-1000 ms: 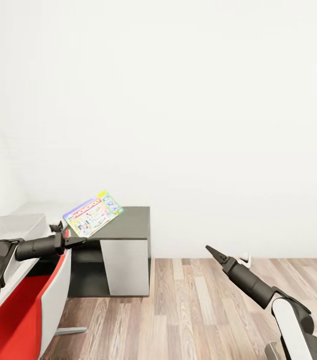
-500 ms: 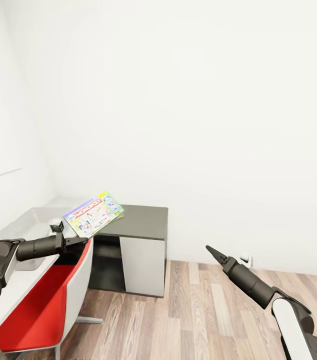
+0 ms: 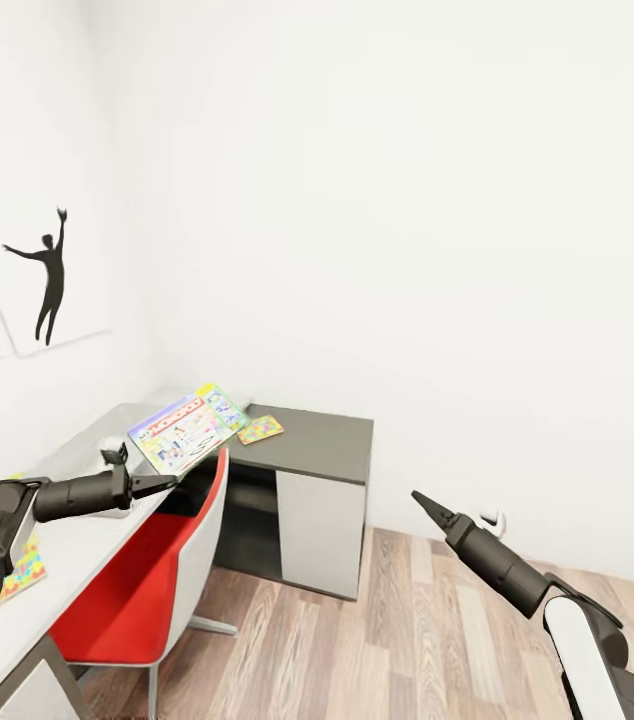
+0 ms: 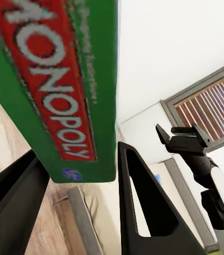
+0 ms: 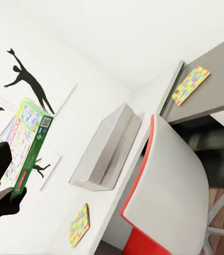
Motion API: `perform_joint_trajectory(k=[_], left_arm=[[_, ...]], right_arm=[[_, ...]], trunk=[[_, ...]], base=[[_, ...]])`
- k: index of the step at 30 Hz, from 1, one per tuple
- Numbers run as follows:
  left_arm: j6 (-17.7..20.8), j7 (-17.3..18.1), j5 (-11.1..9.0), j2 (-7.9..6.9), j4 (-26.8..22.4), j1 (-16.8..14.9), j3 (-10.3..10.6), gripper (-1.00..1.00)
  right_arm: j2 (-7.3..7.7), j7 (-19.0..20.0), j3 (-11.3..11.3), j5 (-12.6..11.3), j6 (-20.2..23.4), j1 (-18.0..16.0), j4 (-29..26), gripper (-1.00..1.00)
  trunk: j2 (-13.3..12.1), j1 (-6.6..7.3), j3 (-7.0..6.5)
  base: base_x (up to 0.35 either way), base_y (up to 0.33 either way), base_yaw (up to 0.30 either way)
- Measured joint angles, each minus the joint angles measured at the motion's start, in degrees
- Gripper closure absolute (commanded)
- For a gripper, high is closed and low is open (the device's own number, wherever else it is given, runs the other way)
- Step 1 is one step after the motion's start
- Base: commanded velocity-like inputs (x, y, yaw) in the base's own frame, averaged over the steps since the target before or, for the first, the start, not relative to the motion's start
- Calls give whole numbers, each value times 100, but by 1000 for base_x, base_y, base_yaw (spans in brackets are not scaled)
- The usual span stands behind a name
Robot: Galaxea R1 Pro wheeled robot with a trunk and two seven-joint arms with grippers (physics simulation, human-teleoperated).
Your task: Put all the toys in the child's room - the three board games (two on the bed and one on the table), the two jigsaw puzzles on the table, and the tennis ball on the table - inside the toy box on the table in the child's room.
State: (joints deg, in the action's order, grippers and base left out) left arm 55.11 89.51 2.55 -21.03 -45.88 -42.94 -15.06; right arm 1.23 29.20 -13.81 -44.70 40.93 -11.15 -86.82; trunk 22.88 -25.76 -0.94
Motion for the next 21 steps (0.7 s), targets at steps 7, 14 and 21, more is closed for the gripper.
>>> perform_joint_trajectory(k=[7,14,21], left_arm=[[-38,1,-13,-1,0,3,-14,100],[-50,-7,-21,-18,8,15,-49,100],[-57,-7,-23,-18,9,17,-67,100]], right_arm=[[0,0,-3,0,2,0,0,-100],[5,0,-4,-1,-2,0,0,-100],[-7,3,1,1,-4,0,-1,-100]], trunk=[[0,0,-21],[2,3,-42],[0,1,-62]], base=[[0,0,272],[81,0,272],[185,0,265]])
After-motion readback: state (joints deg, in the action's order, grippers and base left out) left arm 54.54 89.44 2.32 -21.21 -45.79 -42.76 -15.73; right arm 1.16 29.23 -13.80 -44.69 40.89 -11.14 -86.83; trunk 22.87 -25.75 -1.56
